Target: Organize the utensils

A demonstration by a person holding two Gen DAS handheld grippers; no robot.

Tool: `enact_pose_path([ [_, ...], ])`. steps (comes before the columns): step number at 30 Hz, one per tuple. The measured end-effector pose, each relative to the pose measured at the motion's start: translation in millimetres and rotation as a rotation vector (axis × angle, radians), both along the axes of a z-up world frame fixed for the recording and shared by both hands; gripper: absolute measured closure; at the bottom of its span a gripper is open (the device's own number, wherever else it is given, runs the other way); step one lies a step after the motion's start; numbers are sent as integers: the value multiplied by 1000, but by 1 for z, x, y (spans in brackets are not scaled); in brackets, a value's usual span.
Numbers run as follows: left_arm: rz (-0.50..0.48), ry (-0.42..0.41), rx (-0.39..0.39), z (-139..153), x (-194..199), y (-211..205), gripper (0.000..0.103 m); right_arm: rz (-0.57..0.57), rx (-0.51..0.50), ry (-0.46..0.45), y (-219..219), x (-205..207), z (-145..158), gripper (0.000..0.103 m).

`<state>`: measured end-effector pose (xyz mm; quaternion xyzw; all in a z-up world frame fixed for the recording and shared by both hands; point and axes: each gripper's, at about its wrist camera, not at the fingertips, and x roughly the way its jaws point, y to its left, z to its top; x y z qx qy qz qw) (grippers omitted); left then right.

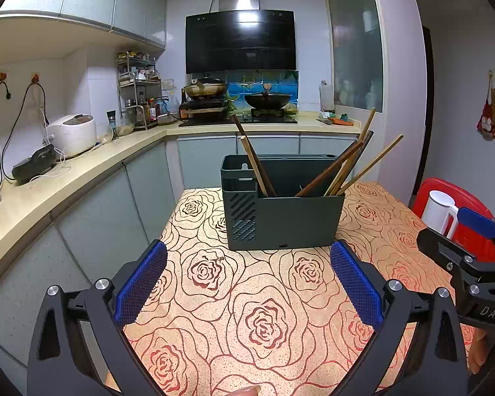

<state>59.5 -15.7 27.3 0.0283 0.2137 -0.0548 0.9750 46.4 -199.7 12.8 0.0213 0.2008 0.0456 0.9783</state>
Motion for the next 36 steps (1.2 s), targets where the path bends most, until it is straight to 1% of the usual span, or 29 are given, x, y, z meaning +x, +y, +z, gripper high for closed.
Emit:
enact_pose_path([
  [21, -18, 4, -6, -4, 0, -3, 7, 2, 4, 13, 1, 1, -6, 7],
  [28, -13, -44, -5, -2, -4, 0, 7, 1, 13, 25, -4, 5, -7, 7],
  [31, -1, -34, -4, -2, -2, 1, 7, -1, 20, 36, -6, 7, -8, 7],
  [36, 25, 8, 0, -4, 5, 3, 7, 6, 20, 46, -5, 8, -11, 7],
])
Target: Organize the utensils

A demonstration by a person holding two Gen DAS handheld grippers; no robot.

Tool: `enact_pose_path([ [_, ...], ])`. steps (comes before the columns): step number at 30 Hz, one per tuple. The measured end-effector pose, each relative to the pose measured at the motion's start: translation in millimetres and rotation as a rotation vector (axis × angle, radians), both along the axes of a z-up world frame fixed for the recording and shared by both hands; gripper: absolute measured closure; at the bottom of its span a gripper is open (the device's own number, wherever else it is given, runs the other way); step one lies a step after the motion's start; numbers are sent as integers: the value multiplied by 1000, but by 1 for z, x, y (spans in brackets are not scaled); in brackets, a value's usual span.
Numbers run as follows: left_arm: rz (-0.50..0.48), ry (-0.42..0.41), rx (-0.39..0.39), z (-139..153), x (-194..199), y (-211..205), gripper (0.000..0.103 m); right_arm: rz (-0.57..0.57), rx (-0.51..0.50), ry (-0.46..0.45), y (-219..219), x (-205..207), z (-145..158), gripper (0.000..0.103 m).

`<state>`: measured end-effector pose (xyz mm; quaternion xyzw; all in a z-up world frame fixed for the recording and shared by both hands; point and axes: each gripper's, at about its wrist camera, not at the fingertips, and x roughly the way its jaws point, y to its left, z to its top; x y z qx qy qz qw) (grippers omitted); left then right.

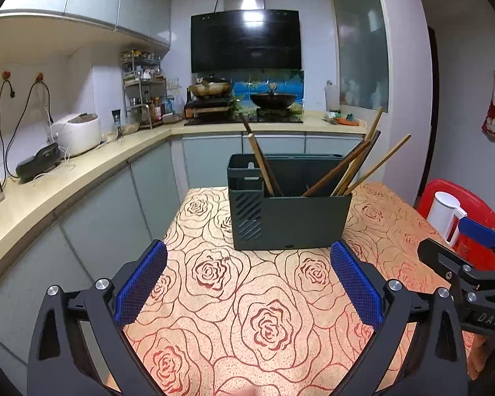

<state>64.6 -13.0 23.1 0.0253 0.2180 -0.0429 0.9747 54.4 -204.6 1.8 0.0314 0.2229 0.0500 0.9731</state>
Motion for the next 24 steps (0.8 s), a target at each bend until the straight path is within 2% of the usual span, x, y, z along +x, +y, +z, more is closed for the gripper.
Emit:
enact_pose_path([
  [7, -2, 31, -15, -3, 5, 4, 7, 9, -2, 12, 1, 2, -2, 7],
  [24, -12, 48, -9, -5, 5, 2, 7, 10, -4, 21, 2, 2, -6, 7],
])
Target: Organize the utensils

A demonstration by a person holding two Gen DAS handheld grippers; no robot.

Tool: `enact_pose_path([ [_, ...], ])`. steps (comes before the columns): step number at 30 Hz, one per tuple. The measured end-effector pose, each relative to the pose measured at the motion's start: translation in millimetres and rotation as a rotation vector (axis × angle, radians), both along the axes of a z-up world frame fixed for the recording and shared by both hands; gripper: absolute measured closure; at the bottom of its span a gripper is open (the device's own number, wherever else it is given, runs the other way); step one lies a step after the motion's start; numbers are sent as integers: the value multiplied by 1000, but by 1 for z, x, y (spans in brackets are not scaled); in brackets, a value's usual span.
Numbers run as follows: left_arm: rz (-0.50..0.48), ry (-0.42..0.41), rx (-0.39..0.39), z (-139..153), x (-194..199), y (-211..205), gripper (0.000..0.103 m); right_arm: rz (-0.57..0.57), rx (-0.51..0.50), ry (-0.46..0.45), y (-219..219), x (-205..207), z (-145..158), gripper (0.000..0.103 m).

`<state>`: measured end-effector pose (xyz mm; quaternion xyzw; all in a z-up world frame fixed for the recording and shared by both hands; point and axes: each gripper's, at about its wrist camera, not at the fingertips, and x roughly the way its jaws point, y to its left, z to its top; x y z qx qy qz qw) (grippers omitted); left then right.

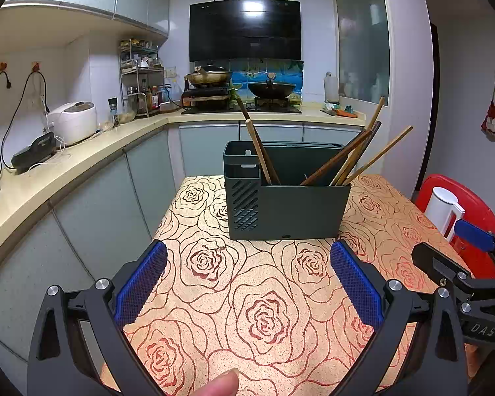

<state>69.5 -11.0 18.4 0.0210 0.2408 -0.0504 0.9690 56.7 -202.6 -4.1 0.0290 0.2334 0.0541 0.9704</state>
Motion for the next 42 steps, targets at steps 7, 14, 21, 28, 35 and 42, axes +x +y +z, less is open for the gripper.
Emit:
enact_pose_path([
  [7, 0, 2, 0, 0, 0, 0, 7, 3, -1, 5, 1, 0, -3, 7],
  [14, 0, 3, 1, 0, 0, 0, 7, 3, -1, 6, 2, 0, -3, 7],
  [21, -2, 6, -1, 0, -1, 0, 7, 4, -1, 8, 2, 0, -4, 7],
  [28, -3, 7, 0, 0, 0, -1, 7, 4, -1, 8, 3, 1, -5, 7],
  [35, -7, 10, 2, -1, -2, -2, 7, 4, -1, 9, 3, 1, -5, 7],
  [42, -8, 11, 4, -1, -1, -2, 7, 5, -1, 9, 3, 1, -5, 7],
])
